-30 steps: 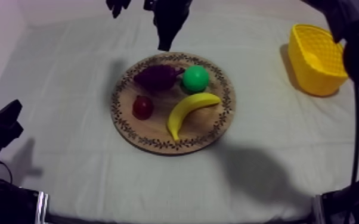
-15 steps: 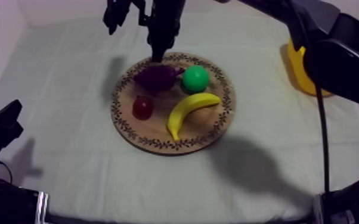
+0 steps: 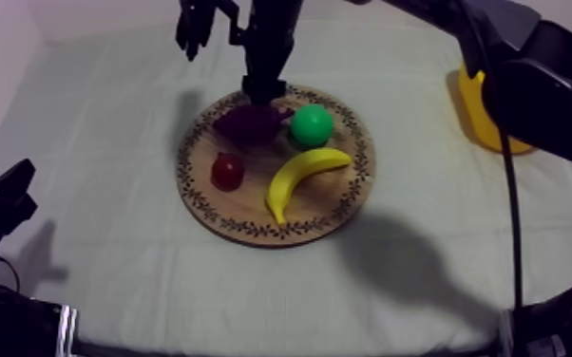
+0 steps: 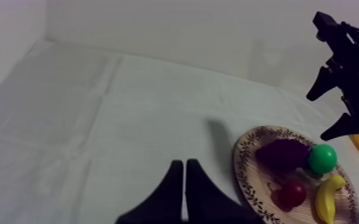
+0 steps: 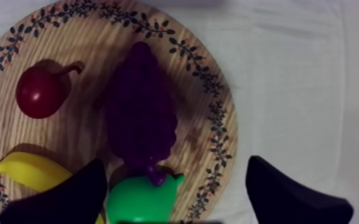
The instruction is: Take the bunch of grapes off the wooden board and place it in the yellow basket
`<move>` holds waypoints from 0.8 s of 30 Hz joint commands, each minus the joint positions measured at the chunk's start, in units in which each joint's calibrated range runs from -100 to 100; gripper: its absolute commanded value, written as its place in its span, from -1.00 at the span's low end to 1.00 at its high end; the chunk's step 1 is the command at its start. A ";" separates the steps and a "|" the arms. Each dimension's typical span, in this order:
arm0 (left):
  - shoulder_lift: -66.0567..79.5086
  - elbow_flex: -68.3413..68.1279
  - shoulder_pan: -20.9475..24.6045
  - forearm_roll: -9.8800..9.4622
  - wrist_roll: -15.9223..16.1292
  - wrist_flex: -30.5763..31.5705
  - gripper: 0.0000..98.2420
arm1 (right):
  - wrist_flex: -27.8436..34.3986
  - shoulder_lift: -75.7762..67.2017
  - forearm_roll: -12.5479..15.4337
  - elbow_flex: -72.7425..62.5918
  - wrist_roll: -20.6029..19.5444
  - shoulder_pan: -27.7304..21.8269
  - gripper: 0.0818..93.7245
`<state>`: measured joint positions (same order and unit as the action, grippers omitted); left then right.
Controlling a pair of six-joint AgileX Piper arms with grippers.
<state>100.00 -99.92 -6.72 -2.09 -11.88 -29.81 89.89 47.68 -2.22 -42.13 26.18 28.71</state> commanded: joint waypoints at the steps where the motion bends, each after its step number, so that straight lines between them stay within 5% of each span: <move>1: 0.00 0.03 0.03 0.02 -0.01 -0.02 -1.00 | 0.47 0.30 0.34 0.24 0.75 -0.06 0.46; 24: 0.00 0.03 0.03 0.02 -0.01 -0.02 -1.00 | 3.30 11.35 4.08 -7.26 6.92 -0.40 0.44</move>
<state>100.00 -99.92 -6.72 -2.09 -11.88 -29.81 92.99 58.26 1.58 -48.77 33.02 28.31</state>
